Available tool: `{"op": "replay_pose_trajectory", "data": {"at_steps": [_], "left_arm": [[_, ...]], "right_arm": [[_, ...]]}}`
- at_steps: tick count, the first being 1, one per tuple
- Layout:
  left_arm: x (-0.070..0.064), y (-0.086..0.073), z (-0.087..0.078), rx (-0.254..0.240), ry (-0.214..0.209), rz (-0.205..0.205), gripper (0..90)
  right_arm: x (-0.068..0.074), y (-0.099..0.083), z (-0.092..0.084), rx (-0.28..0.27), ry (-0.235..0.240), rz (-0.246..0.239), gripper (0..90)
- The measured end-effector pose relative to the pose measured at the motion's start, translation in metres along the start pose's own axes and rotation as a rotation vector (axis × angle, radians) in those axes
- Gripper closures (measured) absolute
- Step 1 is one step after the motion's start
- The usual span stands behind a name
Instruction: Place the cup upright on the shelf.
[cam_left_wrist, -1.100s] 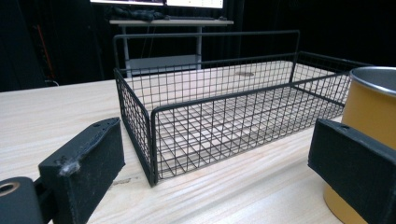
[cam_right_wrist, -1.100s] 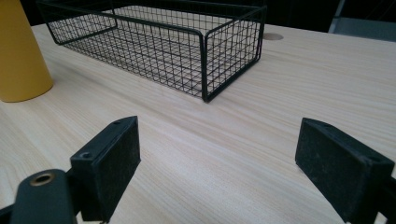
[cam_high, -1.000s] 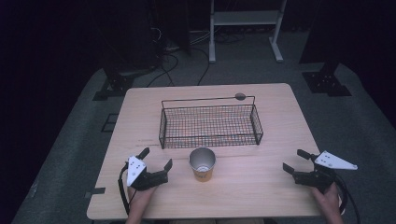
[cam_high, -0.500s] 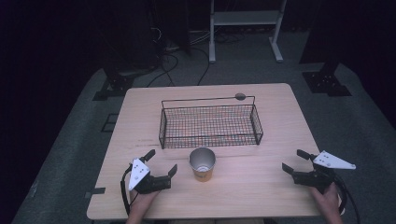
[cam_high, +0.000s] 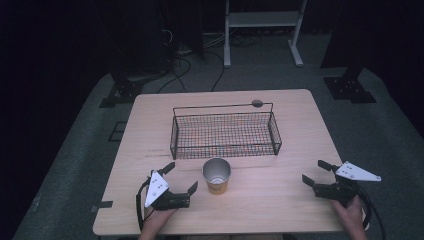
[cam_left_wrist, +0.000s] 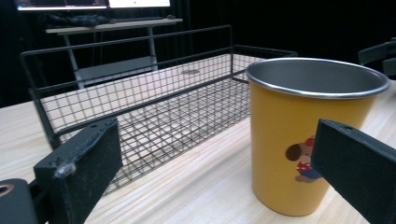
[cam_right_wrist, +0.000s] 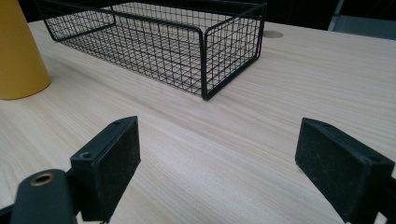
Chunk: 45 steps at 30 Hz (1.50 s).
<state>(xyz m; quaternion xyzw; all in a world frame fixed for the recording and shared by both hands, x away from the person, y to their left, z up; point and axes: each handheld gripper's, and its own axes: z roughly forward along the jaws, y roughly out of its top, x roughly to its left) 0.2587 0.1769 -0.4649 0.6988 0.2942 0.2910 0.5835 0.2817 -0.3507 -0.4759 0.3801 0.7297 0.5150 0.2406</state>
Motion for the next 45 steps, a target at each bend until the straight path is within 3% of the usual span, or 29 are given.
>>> {"op": "replay_pose_trajectory", "data": {"at_steps": [9,26,45], "left_arm": [[-0.005,0.0,0.003,0.015,-0.042,0.016,1.3],[-0.02,-0.001,0.015,0.051,-0.188,0.019,1.3],[-0.029,-0.002,0.045,0.107,-0.223,0.015,1.3]], "right_arm": [[0.0,0.0,0.0,0.0,0.001,0.001,13.0],[0.0,0.0,0.0,0.002,0.001,-0.001,13.0],[0.0,0.0,0.001,0.004,0.003,0.002,13.0]]}}
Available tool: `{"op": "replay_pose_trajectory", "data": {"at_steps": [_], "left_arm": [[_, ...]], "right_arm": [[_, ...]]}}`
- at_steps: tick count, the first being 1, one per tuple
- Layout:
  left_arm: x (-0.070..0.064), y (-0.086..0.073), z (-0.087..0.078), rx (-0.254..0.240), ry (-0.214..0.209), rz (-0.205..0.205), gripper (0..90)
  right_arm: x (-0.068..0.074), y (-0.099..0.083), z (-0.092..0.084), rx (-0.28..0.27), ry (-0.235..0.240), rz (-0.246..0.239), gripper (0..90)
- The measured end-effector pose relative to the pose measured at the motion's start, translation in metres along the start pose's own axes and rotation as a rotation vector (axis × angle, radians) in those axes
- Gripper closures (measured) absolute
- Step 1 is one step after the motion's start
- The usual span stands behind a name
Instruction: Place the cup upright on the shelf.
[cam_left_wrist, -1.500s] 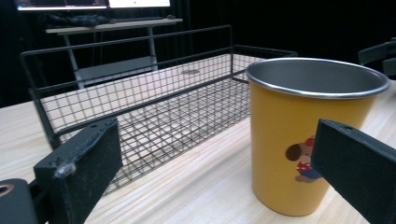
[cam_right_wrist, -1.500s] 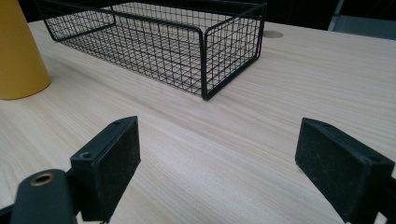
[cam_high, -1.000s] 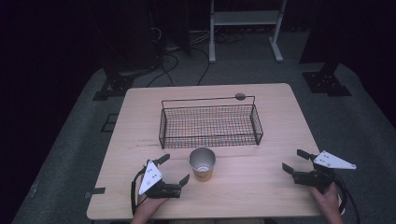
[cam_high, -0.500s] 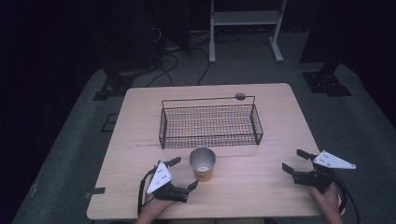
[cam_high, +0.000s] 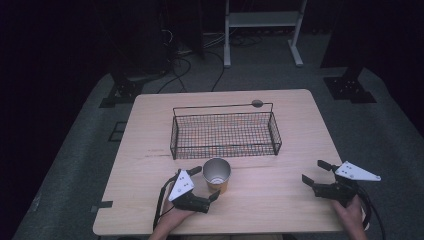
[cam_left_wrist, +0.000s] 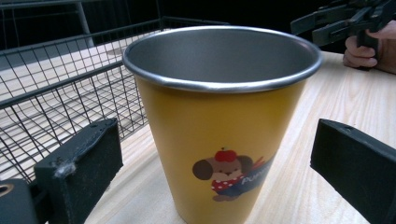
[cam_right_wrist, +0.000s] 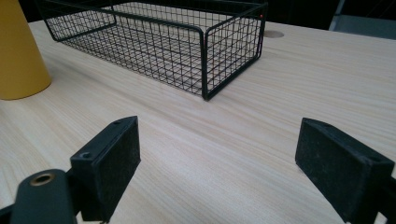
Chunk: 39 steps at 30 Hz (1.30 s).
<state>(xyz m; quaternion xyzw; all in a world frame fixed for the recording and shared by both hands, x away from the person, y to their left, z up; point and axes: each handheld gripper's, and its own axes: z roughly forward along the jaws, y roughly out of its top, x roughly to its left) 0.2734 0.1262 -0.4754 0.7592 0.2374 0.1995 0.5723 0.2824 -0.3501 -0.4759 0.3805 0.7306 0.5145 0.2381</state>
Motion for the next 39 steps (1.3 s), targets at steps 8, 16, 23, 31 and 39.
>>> {"op": "replay_pose_trajectory", "data": {"at_steps": [8,16,23,31,39], "left_arm": [[-0.003,0.006,0.013,-0.003,0.012,-0.01,1.3],[-0.002,0.014,0.022,-0.006,0.013,-0.009,4.1],[-0.001,0.013,0.025,0.001,0.004,0.01,12.8],[-0.002,0.016,0.027,-0.001,0.013,0.014,14.2],[0.002,0.035,0.029,-0.038,0.005,0.024,14.3]], "right_arm": [[0.0,0.0,0.0,0.002,-0.001,-0.001,13.0],[0.0,0.0,0.0,0.001,0.001,-0.002,13.0],[0.0,0.0,0.0,-0.001,0.001,-0.003,13.0],[0.0,0.0,0.0,-0.001,0.001,-0.002,13.0],[0.0,0.0,0.0,-0.003,0.002,0.002,13.0]]}}
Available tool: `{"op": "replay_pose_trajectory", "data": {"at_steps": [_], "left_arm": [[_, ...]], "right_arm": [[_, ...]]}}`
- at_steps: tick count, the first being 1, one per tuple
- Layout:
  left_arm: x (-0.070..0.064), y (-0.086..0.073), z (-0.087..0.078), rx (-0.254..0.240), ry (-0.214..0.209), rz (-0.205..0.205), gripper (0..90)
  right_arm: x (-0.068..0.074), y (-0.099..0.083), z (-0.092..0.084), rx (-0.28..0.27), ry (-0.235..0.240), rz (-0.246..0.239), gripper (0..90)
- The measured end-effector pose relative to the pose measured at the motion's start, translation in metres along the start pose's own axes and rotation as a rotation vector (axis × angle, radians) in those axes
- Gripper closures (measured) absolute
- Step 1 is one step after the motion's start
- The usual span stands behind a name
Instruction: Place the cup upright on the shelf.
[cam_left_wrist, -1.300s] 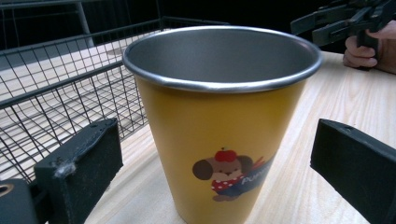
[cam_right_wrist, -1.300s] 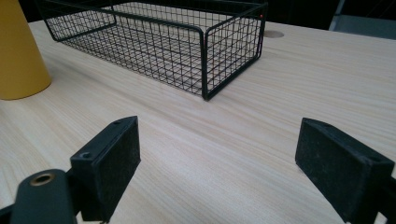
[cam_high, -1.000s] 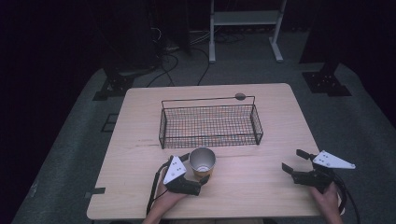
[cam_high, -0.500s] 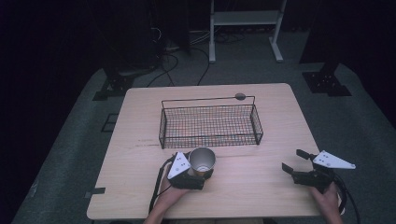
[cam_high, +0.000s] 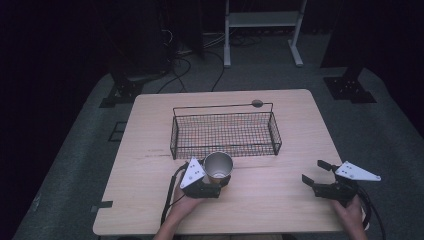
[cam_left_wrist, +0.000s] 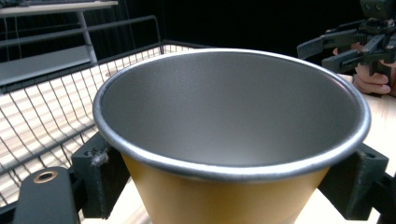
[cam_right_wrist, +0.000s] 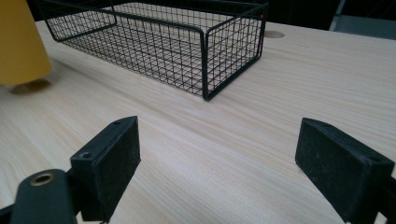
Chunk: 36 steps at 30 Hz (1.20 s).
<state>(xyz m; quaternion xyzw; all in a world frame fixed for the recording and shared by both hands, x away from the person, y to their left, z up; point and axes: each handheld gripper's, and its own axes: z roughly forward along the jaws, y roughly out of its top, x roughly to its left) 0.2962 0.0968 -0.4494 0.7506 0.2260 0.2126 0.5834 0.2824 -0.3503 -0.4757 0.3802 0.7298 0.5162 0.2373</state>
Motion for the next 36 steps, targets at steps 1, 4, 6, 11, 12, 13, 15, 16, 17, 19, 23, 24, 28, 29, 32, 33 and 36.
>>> {"op": "replay_pose_trajectory", "data": {"at_steps": [1,4,6,11,12,13,15,16,17,19,23,24,28,29,32,33,36], "left_arm": [[0.0,0.0,0.0,0.0,0.0,0.0,14.3],[0.005,0.011,0.004,-0.013,-0.01,0.002,14.3],[0.007,0.017,0.005,-0.017,-0.01,0.014,14.3],[0.011,0.026,0.008,-0.026,-0.012,0.024,14.3],[0.013,0.031,0.01,-0.022,-0.013,0.027,14.4],[0.013,0.033,0.011,-0.023,-0.015,0.028,14.4],[0.014,0.036,0.012,-0.028,-0.018,0.032,14.4],[0.016,0.039,0.012,-0.028,-0.019,0.036,14.4],[0.018,0.043,0.013,-0.035,-0.012,0.043,14.4],[0.021,0.048,0.014,-0.039,-0.022,0.035,14.4],[0.026,0.056,0.016,-0.034,-0.025,0.052,14.5],[0.03,0.062,0.019,-0.032,-0.028,0.055,14.4],[0.039,0.071,0.025,-0.029,-0.03,0.052,14.4],[0.039,0.071,0.025,-0.029,-0.03,0.052,14.5],[0.048,0.079,0.03,-0.033,-0.031,0.046,14.5],[0.051,0.08,0.032,-0.034,-0.033,0.037,14.5],[0.056,0.084,0.036,-0.031,-0.037,0.035,14.5]], "right_arm": [[0.0,0.0,0.0,0.0,0.0,0.0,13.0],[0.001,0.0,0.0,0.002,-0.002,-0.006,13.0],[0.0,0.0,0.0,0.002,-0.002,-0.005,13.0],[0.0,0.0,0.0,0.0,-0.003,-0.003,13.0],[0.0,0.0,0.0,0.001,-0.004,-0.003,13.0],[0.0,0.0,0.0,0.001,-0.004,-0.001,13.0],[0.0,0.0,0.0,0.001,-0.004,0.0,13.0],[0.0,0.0,0.0,-0.001,-0.002,0.001,13.0],[0.0,0.0,0.0,-0.001,-0.001,0.0,13.0],[0.0,0.0,0.0,0.0,-0.002,-0.002,13.0],[0.0,0.0,0.0,-0.003,-0.001,0.001,13.0],[0.0,0.0,-0.001,-0.005,0.0,0.0,13.0],[0.0,0.0,-0.001,-0.004,-0.001,-0.001,13.0],[0.0,0.0,-0.001,-0.004,-0.001,-0.001,13.0],[0.0,0.0,-0.001,-0.005,-0.001,-0.001,13.0],[0.0,0.0,-0.001,-0.004,-0.001,0.0,13.0],[0.0,0.0,-0.001,-0.005,-0.001,0.0,13.0]]}}
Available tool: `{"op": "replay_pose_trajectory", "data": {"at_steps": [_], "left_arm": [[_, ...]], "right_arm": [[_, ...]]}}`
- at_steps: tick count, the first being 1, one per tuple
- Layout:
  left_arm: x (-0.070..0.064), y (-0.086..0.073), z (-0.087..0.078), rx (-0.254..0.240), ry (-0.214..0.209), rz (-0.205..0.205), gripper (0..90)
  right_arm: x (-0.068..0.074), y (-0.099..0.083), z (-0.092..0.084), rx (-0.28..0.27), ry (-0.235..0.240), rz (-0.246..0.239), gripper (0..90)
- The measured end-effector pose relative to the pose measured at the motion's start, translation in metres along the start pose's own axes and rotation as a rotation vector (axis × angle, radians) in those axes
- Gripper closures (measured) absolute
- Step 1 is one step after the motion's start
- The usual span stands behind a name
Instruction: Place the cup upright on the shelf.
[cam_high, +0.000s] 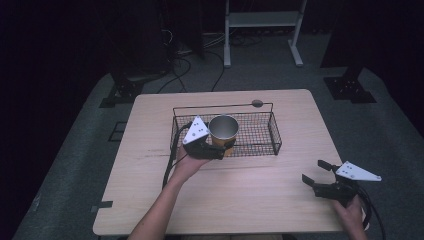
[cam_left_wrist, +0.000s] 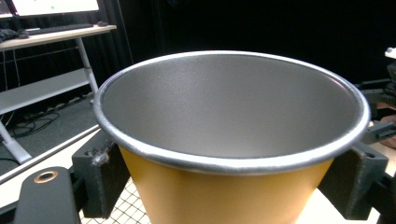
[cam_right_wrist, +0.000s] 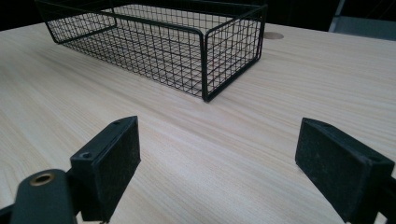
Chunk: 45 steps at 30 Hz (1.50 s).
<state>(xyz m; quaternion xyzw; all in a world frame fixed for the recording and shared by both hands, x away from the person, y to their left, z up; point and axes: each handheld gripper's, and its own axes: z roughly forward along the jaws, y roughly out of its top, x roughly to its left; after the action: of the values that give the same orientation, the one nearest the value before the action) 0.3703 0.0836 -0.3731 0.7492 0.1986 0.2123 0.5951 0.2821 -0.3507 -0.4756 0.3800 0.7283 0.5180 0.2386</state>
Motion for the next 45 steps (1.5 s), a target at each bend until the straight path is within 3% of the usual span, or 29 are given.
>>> {"op": "replay_pose_trajectory", "data": {"at_steps": [11,25,26,45], "left_arm": [[0.022,0.015,0.017,0.01,-0.011,-0.001,14.6],[0.045,0.017,0.026,0.01,0.013,-0.007,14.6],[0.049,0.016,0.027,0.017,0.008,-0.023,14.6],[0.072,0.025,0.059,0.09,-0.04,-0.002,14.5]], "right_arm": [[0.0,0.0,0.0,0.002,-0.003,0.0,13.0],[0.0,0.0,0.0,-0.003,-0.002,0.002,13.0],[0.0,0.0,0.0,-0.001,-0.004,-0.001,13.0],[-0.001,0.0,-0.001,-0.008,-0.001,0.003,13.0]]}}
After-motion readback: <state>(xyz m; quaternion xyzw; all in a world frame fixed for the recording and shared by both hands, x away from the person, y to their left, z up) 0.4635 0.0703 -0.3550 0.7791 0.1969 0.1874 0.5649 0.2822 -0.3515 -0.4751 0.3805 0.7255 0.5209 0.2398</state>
